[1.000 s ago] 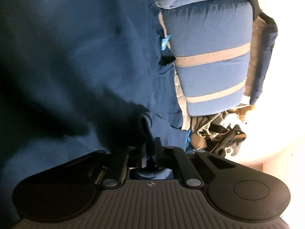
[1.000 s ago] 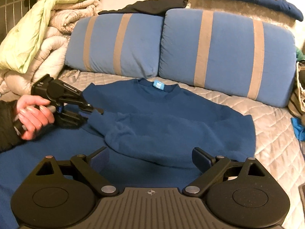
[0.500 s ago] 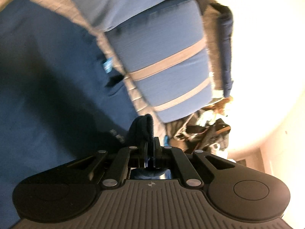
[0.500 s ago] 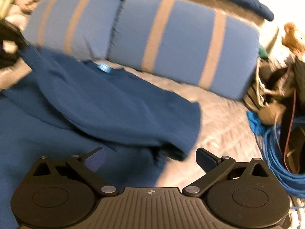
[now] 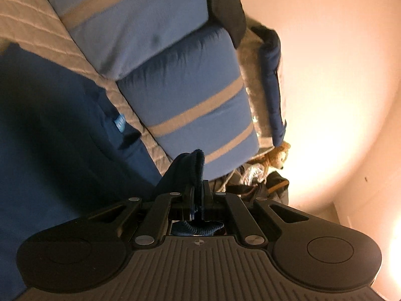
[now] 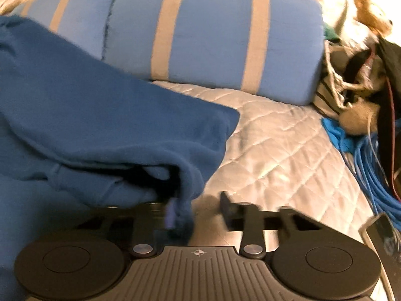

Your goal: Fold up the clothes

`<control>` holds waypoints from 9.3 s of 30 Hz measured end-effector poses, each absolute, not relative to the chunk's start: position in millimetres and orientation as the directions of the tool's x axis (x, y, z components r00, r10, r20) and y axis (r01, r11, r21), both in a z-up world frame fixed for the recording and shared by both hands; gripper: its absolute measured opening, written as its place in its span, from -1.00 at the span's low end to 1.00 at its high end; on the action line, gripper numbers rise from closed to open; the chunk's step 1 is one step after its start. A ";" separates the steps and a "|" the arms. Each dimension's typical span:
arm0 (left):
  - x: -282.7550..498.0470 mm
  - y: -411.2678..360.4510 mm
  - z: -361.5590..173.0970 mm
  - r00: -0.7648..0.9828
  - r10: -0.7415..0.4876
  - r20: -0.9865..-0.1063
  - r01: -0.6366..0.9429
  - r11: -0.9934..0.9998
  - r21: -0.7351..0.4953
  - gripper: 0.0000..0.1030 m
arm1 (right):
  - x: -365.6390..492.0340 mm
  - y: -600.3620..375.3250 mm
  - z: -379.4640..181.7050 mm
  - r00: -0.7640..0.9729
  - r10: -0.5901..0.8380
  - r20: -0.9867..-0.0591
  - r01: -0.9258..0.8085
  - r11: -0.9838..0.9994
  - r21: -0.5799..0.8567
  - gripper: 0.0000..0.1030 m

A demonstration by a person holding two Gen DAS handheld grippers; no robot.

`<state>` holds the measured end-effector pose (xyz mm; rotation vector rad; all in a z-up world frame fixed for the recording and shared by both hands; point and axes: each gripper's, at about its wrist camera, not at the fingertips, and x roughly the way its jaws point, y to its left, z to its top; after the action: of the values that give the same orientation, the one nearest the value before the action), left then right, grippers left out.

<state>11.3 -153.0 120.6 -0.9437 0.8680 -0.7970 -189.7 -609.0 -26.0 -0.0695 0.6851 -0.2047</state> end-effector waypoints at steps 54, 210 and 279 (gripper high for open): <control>-77.1 -111.4 73.2 0.717 -0.255 -0.649 0.342 0.940 0.008 0.25 | -175.3 -621.7 -21.5 0.731 -0.286 -0.619 0.244 0.957 -0.154 0.78; -144.4 -30.3 151.7 0.628 -0.741 -0.237 0.403 0.570 -0.716 -0.90 | -317.3 -672.3 119.5 0.871 0.460 -0.171 -0.182 0.626 0.758 -0.83; 54.6 -74.8 29.5 0.396 -0.684 -0.612 0.026 0.675 -0.737 -0.19 | -121.2 -694.9 -12.0 0.736 0.362 -0.572 0.268 0.620 0.737 0.05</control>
<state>54.6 -74.8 29.5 -0.7166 1.0824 -0.5026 -121.2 -694.9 -12.0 0.9246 0.7705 0.0606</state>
